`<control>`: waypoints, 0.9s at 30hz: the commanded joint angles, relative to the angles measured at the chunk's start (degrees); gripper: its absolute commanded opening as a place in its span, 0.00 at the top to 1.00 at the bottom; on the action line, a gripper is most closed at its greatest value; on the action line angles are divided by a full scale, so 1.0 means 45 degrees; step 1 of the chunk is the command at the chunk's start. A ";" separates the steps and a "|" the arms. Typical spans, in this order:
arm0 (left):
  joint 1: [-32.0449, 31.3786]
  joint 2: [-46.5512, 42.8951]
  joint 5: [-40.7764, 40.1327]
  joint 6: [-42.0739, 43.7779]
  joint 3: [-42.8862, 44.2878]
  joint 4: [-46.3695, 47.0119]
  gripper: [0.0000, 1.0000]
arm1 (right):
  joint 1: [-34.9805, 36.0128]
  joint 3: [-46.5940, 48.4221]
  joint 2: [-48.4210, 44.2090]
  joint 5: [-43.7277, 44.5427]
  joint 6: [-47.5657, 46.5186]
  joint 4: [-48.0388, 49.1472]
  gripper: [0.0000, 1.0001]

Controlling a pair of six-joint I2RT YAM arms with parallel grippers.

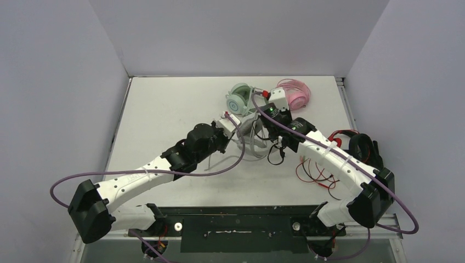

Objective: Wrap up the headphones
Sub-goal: Wrap the headphones cable around the headphones.

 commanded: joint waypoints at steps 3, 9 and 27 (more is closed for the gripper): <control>0.0085 0.0023 -0.0920 0.0741 0.0783 -0.0226 0.83 | 0.0610 0.0003 -0.0714 0.0079 0.0749 -0.1392 1.00; 0.0085 -0.0352 -0.0327 -0.0234 0.0262 -0.0258 0.83 | 0.0521 0.0374 -0.1024 0.0172 0.0826 -0.1582 1.00; 0.0085 -0.5229 0.1627 -0.5178 -0.6124 0.3235 0.40 | -0.1189 0.3106 -0.1637 -0.3721 0.1967 -0.1556 1.00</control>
